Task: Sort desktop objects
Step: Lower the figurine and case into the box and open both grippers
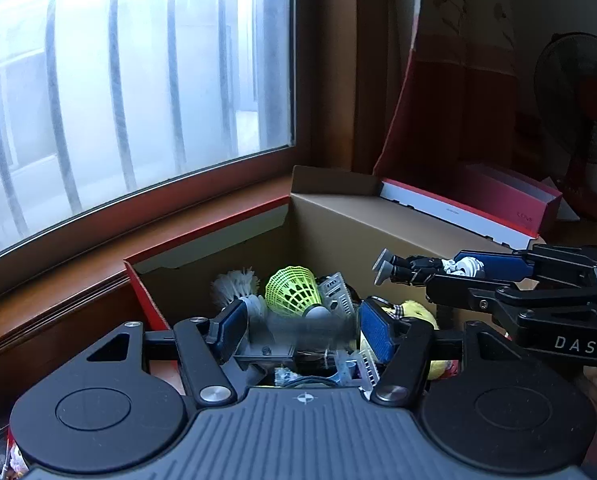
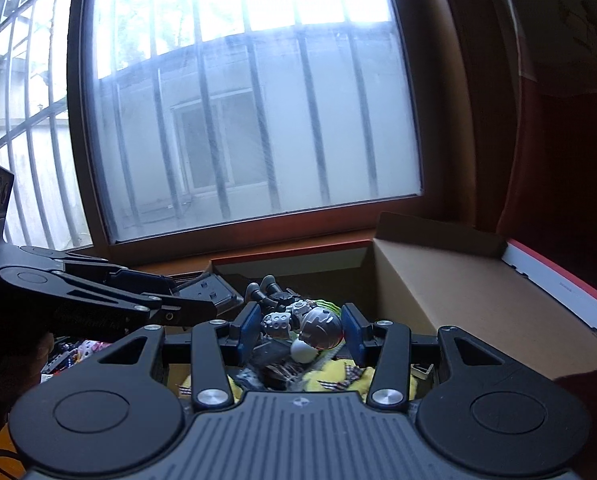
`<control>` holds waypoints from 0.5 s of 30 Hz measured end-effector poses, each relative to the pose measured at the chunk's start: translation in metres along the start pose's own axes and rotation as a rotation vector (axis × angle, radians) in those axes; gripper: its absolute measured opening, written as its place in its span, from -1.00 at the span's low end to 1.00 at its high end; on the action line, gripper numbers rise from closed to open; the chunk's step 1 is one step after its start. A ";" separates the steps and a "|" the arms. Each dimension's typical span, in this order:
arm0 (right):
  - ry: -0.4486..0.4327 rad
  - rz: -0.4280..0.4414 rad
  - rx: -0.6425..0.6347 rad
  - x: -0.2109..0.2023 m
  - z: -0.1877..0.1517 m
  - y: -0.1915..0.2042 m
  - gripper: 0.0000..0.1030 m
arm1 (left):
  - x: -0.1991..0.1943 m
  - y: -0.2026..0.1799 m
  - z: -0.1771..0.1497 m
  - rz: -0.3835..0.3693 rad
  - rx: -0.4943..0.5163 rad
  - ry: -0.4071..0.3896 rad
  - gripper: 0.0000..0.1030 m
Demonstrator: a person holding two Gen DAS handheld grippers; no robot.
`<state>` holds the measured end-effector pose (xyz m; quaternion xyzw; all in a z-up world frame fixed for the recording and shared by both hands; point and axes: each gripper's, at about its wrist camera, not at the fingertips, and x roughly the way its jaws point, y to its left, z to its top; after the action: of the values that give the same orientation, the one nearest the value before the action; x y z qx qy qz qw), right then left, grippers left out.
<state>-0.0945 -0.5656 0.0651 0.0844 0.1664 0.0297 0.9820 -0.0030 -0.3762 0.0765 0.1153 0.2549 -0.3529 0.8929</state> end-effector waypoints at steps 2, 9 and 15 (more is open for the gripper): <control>0.002 -0.007 0.000 0.000 -0.001 -0.003 -0.09 | 0.000 -0.002 0.000 -0.002 0.002 0.000 0.21; 0.010 -0.023 0.016 0.000 -0.001 -0.007 -0.06 | -0.002 -0.004 -0.002 0.005 -0.002 0.007 0.30; 0.021 -0.027 0.011 0.000 -0.003 -0.005 0.12 | -0.009 -0.004 -0.007 0.019 -0.016 0.015 0.57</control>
<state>-0.0951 -0.5699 0.0619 0.0873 0.1778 0.0166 0.9800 -0.0141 -0.3711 0.0755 0.1130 0.2632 -0.3417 0.8951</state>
